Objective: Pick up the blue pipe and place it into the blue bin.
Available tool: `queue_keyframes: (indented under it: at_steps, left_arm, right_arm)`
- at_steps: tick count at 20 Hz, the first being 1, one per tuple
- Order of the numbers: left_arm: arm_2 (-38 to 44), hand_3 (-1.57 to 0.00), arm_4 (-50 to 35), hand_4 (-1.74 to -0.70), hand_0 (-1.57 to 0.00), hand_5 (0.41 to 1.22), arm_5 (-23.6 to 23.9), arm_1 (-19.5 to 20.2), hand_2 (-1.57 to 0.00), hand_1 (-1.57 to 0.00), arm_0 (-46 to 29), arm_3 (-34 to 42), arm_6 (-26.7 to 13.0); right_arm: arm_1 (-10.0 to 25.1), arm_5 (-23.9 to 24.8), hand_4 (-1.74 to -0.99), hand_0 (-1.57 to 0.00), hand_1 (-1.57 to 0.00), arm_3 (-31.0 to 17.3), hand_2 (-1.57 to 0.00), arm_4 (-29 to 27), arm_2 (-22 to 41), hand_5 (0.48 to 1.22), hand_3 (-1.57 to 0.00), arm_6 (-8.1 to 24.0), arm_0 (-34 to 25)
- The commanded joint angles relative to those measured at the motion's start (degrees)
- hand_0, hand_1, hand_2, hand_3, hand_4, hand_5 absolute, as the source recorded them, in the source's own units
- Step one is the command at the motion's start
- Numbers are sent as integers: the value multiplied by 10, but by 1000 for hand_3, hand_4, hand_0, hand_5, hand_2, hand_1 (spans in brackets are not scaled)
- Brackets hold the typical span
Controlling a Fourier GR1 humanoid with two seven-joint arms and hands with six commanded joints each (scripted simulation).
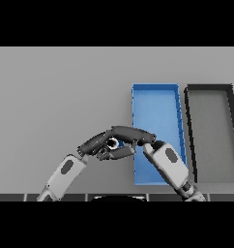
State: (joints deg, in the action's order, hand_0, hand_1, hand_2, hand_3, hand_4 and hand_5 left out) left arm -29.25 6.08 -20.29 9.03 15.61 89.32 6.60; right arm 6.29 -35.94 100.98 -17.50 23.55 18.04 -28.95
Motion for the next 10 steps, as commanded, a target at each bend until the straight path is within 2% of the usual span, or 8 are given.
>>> queue_keyframes:
  at_steps: [1,3,5,6,8,9,10]
  left_arm:
    - [3,-279,1,-1041,-303,1020,0,2,-255,-283,5,-3,-6]
    - [2,-178,9,-968,-193,849,7,3,-163,-181,4,-9,-25]
    - [7,-114,12,-915,-123,735,12,8,-104,-115,11,-12,-36]
    - [5,-91,10,-898,-98,697,12,5,-83,-92,11,-14,-35]
    - [7,-58,4,-887,-63,638,9,7,-53,-59,9,-12,-44]
    - [6,-46,-1,-887,-50,617,9,3,-42,-47,7,-14,-47]
    - [9,-37,-4,-887,-40,599,12,1,-33,-37,8,-14,-59]
  right_arm:
    - [-4,-6,-1493,-1563,-1563,-1,-1563,0,-6,1210,-1560,-11,1]
    - [-17,-14,-1495,-1566,-1566,-6,-1566,14,-8,1214,-1564,-35,5]
    - [-21,-17,-1496,-1568,-1568,-11,-1568,24,-17,1216,-1566,-34,-3]
    - [-23,-18,-1496,-1568,-1568,-8,-1568,26,-18,1217,-1567,-21,-7]
    - [-28,-24,-1493,-1569,-1569,-7,-1569,32,-20,1219,-1569,-26,-1]
    - [-34,-24,-1491,-1570,-1570,-5,-1570,27,-22,1219,-1569,-14,-1]
    - [-38,-28,-1490,-1570,-1570,-10,-1570,31,-25,1220,-1570,-16,-3]
